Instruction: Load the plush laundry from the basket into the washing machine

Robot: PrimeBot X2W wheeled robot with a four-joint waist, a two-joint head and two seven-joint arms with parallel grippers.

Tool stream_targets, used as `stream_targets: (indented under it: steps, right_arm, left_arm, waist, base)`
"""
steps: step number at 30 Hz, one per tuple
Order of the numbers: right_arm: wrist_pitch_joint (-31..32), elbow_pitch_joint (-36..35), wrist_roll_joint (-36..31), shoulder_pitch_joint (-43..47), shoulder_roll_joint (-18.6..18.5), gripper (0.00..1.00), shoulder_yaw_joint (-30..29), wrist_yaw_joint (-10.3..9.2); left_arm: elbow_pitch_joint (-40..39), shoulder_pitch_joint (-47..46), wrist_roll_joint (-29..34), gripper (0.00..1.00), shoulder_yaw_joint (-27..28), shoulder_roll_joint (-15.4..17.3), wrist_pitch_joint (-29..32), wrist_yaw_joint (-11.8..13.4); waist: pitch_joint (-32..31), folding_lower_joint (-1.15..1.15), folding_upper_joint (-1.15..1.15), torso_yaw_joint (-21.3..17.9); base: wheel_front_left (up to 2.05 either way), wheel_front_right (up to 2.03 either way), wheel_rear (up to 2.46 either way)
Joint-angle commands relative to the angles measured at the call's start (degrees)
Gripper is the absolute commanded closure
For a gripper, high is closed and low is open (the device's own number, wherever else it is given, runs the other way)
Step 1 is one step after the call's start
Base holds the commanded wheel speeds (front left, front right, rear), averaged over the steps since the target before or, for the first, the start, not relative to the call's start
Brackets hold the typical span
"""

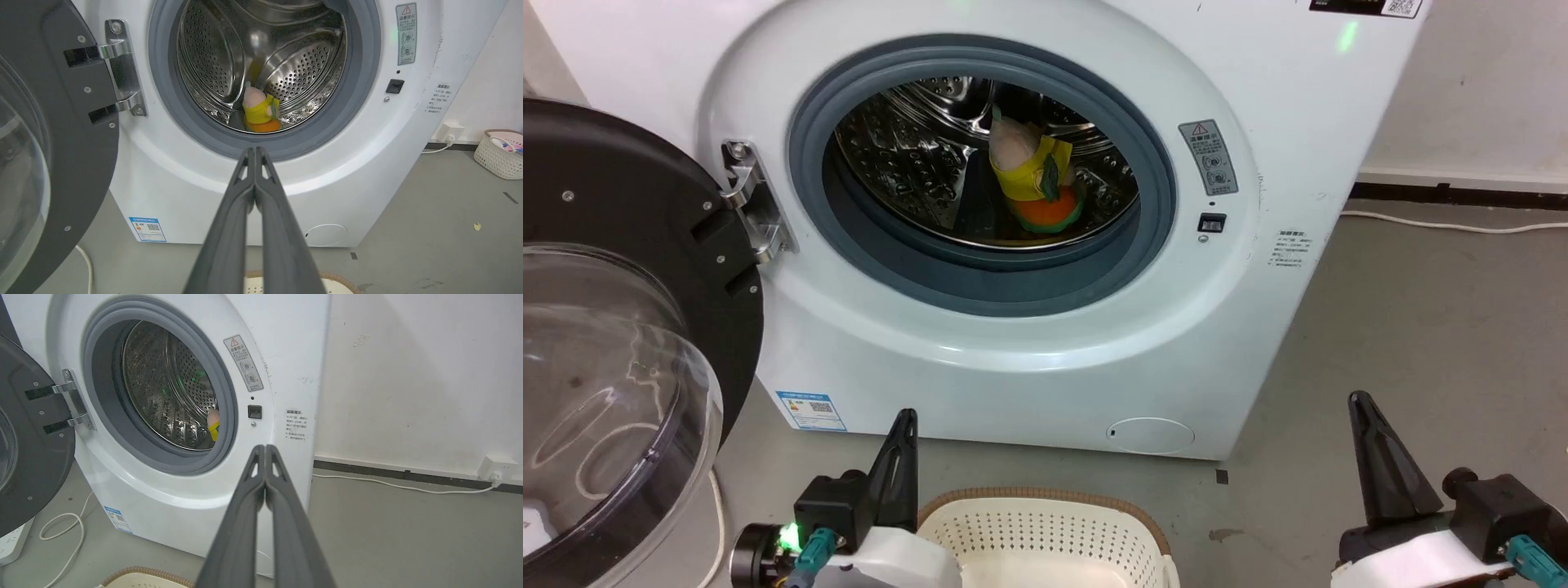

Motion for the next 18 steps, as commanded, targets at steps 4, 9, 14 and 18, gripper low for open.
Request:
stream_targets:
  steps: [4, 9, 14, 18]
  right_arm:
    - [0.67, 0.13, -0.48, -0.46, 0.04, 1.00, 0.03, -0.01]
    - [1.14, 0.15, -0.67, -0.53, 0.05, 1.00, 0.04, -0.02]
    - [1.73, 0.18, -0.92, -0.62, 0.06, 1.00, 0.05, -0.02]
    - [2.20, 0.20, -1.11, -0.69, 0.06, 1.00, 0.06, -0.02]
  left_arm:
    - [-0.68, 0.66, 1.03, 1.00, 1.01, -0.19, 0.66, -0.66]
    - [-0.98, 0.74, 1.51, 1.00, 1.59, -0.34, 1.13, -0.94]
    - [-1.36, 0.85, 2.12, 1.00, 2.32, -0.52, 1.71, -1.30]
    - [-1.66, 0.93, 2.60, 1.00, 2.90, -0.66, 2.18, -1.58]
  waist:
    - [-0.07, 0.00, 0.00, 0.09]
    - [-0.13, 0.00, 0.00, 0.16]
    - [-0.21, 0.00, 0.00, 0.25]
    - [-0.28, 0.00, 0.00, 0.33]
  base:
    - [0.00, 0.00, 0.00]
    - [0.00, 0.00, 0.00]
    - [0.00, 0.00, 0.00]
    - [0.00, 0.00, 0.00]
